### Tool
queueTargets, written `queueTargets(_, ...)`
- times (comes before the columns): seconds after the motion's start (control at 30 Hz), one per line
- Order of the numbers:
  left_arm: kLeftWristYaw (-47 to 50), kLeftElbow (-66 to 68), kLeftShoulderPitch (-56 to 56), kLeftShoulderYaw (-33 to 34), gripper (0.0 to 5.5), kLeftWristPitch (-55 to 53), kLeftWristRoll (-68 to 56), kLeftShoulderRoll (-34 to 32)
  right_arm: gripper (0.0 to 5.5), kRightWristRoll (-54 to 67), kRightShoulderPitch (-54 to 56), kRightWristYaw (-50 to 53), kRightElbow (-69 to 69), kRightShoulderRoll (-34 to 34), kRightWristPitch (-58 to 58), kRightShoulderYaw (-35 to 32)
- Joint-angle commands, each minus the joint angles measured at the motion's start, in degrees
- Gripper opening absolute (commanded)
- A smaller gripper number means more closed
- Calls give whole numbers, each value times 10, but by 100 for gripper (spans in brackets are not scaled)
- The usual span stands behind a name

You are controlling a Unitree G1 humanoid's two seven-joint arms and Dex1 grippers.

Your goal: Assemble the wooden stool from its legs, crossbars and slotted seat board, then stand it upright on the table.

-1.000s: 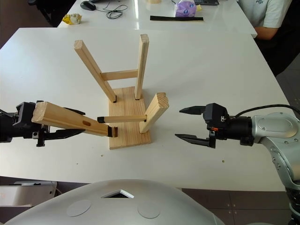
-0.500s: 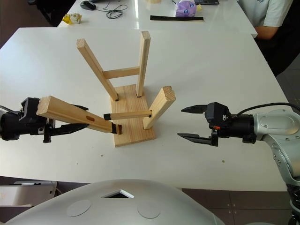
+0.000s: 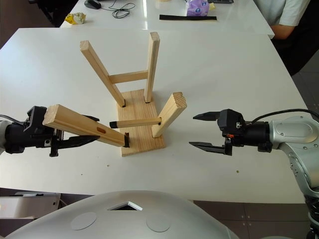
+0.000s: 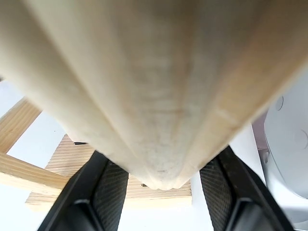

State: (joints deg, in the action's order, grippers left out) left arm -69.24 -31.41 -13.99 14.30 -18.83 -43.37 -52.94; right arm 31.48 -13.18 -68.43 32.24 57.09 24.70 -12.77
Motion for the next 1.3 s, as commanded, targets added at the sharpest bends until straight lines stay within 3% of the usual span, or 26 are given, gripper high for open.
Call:
queueTargets(0.03, 14, -5, 8, -6, 206, -5, 11, 7, 386, 1, 11, -5, -1, 9, 0, 3)
queueTargets(0.43, 33, 15, 54, -8, 206, -18, 16, 12, 386, -4, 15, -6, -4, 7, -2, 8)
queueTargets(1.3, -25, 17, -11, -11, 206, 38, 68, -23, 386, -6, 5, 0, 0, 4, -8, 1)
